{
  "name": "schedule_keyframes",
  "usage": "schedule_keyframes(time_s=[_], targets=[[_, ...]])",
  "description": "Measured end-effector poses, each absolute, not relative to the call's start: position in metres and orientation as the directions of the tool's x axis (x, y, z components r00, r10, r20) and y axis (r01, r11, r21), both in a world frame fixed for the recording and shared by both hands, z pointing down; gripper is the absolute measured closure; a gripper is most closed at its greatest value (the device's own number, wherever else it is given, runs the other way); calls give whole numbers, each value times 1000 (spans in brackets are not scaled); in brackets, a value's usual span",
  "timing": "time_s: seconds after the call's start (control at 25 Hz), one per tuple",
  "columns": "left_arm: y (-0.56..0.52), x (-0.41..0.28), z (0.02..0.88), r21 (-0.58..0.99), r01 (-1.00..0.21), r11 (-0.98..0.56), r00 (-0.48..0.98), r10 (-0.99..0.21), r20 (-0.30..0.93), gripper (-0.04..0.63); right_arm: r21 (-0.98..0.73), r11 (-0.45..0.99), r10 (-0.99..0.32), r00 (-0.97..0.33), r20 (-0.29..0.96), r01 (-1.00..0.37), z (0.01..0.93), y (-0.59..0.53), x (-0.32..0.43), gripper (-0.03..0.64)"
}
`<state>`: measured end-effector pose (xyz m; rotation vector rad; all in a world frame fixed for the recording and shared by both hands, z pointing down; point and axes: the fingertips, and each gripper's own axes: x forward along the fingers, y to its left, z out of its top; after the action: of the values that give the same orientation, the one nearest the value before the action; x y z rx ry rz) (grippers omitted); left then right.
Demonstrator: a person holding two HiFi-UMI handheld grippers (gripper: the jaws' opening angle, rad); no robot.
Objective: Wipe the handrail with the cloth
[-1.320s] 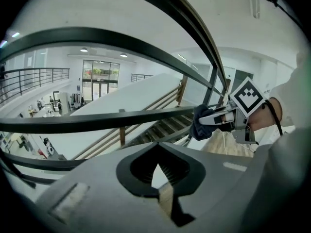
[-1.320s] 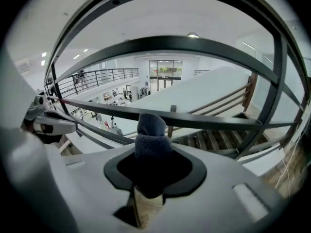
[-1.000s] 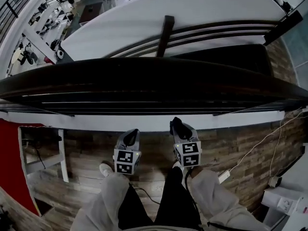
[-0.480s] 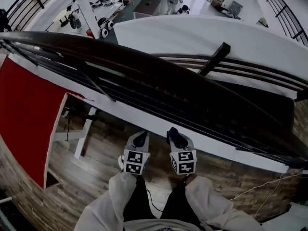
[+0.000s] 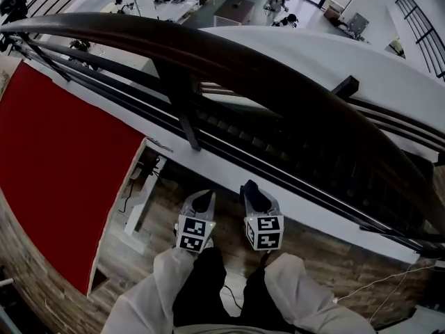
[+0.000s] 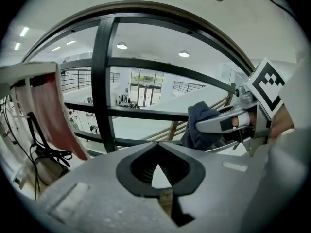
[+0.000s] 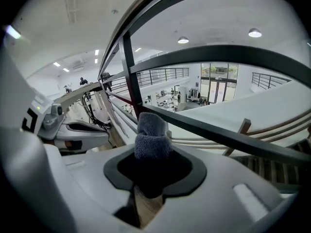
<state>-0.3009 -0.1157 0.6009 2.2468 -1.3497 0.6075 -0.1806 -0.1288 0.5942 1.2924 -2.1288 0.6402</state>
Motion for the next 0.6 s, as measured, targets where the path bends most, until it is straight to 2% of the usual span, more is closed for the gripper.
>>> schedule_keyframes(time_s=[0.28, 0.6], targets=[[-142, -351, 665, 150, -922, -356, 375, -734, 566, 598, -119, 444, -635, -406, 657, -888, 649, -153, -229, 512], [-200, -374, 774, 80, -921, -382, 370, -790, 488, 598, -130, 485, -659, -459, 596, -865, 778, -203, -266, 512]])
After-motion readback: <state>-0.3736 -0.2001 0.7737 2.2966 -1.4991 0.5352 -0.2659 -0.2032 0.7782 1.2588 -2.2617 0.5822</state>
